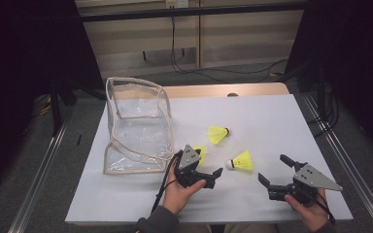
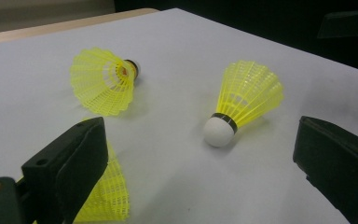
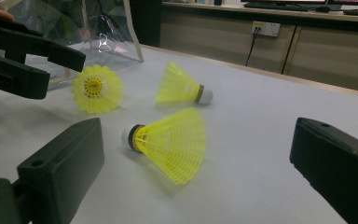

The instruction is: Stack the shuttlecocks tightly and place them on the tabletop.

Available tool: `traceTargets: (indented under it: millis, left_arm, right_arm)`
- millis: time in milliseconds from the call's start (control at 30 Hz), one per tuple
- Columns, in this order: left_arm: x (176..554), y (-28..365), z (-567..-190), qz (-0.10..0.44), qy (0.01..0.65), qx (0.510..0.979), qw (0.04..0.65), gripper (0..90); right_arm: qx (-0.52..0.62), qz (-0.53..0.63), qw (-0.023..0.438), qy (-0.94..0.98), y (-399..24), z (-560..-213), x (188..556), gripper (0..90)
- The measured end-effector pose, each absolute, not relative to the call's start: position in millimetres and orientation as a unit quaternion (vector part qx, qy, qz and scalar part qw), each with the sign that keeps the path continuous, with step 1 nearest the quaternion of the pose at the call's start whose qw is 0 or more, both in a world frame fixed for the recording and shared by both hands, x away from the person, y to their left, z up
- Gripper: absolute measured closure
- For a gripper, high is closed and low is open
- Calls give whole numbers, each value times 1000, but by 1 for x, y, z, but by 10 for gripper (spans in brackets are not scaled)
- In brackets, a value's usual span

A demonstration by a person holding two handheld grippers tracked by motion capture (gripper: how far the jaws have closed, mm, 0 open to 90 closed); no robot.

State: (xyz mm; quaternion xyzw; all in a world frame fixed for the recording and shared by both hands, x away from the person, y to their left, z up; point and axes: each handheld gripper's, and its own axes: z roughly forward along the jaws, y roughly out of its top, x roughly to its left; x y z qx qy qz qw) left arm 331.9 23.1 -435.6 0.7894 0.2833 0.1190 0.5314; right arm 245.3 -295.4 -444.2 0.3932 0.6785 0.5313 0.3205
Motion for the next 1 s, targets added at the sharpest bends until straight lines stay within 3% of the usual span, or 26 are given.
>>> traceTargets:
  millis: [1000]
  left_arm:
    - [340,9,-428,169,308,780,518,30]
  right_arm:
    - [394,529,320,680,-297,-445,243,26]
